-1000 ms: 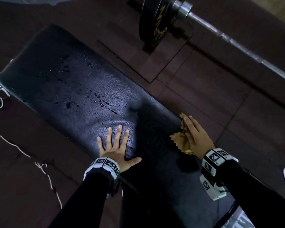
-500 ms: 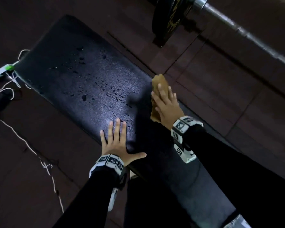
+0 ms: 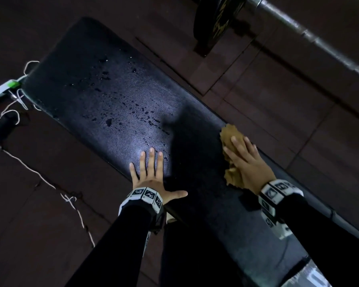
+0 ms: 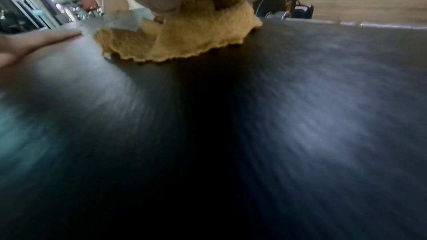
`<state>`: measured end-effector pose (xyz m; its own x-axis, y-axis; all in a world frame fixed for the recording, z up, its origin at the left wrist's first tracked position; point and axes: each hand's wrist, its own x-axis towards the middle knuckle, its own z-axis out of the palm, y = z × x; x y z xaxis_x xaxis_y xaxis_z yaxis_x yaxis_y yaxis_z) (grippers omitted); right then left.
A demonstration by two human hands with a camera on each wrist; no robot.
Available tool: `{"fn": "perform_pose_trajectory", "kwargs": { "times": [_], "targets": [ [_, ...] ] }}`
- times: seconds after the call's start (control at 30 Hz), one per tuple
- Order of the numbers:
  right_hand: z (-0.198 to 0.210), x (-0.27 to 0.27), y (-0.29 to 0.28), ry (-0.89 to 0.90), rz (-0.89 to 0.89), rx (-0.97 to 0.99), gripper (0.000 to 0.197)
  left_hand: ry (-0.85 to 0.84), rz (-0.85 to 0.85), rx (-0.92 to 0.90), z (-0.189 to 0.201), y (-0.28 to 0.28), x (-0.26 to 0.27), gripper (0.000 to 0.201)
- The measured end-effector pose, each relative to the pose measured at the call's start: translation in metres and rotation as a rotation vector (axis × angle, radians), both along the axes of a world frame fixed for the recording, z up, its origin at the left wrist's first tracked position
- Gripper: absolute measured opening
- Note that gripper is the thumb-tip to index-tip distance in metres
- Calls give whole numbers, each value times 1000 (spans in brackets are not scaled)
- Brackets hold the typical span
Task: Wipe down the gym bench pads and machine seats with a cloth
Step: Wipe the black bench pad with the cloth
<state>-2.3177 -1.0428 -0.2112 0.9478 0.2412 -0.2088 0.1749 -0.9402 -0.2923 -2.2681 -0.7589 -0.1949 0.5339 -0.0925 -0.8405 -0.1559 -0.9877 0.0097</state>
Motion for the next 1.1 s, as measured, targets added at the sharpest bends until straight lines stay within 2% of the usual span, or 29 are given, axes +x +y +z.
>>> {"fn": "perform_pose_trajectory", "kwargs": {
  "times": [0.1,0.2,0.3,0.4,0.5,0.63,0.73,0.87,0.97,1.1],
  "targets": [
    [-2,44,25,98,-111,65,64,-20,-4,11,-1,0,-2,136],
    [-6,70,62,174,-11,84,68,-53,-4,20,-1,0,-4,137],
    [-7,52,90,197,194,115,80,-68,2,30,-2,1,-5,138],
    [-4,5,84,163,269,99,72,-64,9,38,-3,0,-4,140],
    [-4,-28,47,60,247,74,57,-40,0,33,-4,0,-3,139],
    [-2,-10,6,70,43,54,71,-28,-7,22,-5,1,-3,139],
    [0,33,10,111,-86,106,71,-40,-19,30,-5,0,-3,138],
    [-1,61,41,158,-52,71,75,-75,-21,34,-6,1,-5,139],
    [-2,41,69,205,71,60,67,-128,-17,19,-8,3,-8,139],
    [0,-18,94,265,82,141,56,-207,4,-41,-10,4,-14,139]
  ]
}}
